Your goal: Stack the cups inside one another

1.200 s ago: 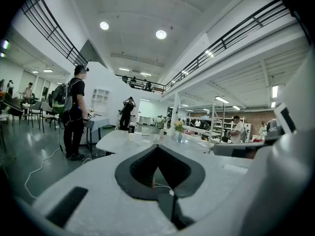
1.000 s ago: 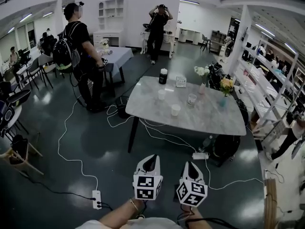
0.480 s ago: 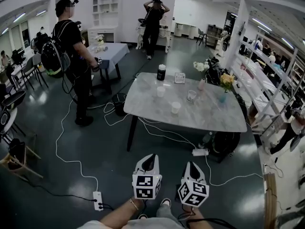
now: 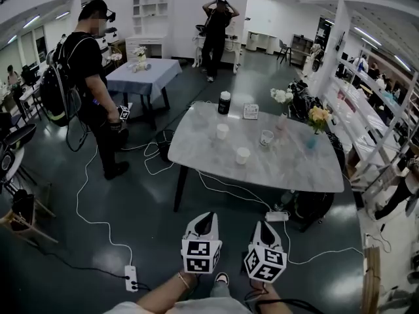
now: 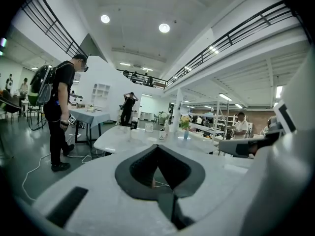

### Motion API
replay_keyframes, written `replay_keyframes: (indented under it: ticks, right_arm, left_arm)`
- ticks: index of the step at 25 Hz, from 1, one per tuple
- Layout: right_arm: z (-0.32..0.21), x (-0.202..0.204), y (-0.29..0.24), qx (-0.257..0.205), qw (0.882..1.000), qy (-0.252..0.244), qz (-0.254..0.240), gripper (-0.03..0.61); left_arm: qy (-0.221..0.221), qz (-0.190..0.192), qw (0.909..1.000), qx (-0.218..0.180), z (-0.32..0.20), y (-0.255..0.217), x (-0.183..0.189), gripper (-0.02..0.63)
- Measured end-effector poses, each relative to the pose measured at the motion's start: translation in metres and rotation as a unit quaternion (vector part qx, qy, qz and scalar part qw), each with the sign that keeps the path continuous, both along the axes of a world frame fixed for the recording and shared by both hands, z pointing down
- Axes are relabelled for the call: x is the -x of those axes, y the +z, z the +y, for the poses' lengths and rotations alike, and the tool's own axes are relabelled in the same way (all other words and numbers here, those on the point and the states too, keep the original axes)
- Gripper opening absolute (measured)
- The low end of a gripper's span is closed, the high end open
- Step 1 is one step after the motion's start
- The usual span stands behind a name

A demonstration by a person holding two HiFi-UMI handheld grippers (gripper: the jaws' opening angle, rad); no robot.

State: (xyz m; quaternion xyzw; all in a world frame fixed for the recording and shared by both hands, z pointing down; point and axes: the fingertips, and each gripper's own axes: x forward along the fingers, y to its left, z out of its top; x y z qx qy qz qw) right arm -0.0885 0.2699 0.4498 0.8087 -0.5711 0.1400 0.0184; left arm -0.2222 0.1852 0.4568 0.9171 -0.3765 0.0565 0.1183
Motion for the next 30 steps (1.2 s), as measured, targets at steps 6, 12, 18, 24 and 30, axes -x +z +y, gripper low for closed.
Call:
replay_keyframes:
  ticks: [6,12,18,24,30]
  right_arm:
    - [-0.036,-0.037,-0.002,0.005,1.000,-0.015,0.003,0.006]
    - [-0.062,-0.081,-0.005,0.003,1.000,-0.023,0.006,0.006]
    - [-0.089,-0.130,-0.002,0.005,1.000,-0.027,0.003,0.006]
    - [-0.109,-0.167,0.004,0.007,0.999,-0.036,-0.004,0.006]
    - [-0.126,-0.187,0.016,0.013,0.999,-0.041,-0.014,0.006]
  left_arm:
    - [-0.007,-0.006,1.0000,-0.001,-0.029,-0.003,-0.037,0.003]
    - [-0.014,-0.015,0.9998,-0.006,-0.052,-0.007,-0.078,0.003]
    - [-0.022,-0.024,0.9995,-0.007,-0.080,-0.003,-0.117,0.003]
    - [-0.034,-0.030,0.9990,-0.006,-0.100,0.000,-0.146,0.003]
    - [-0.044,-0.036,0.9984,-0.003,-0.116,0.008,-0.160,0.003]
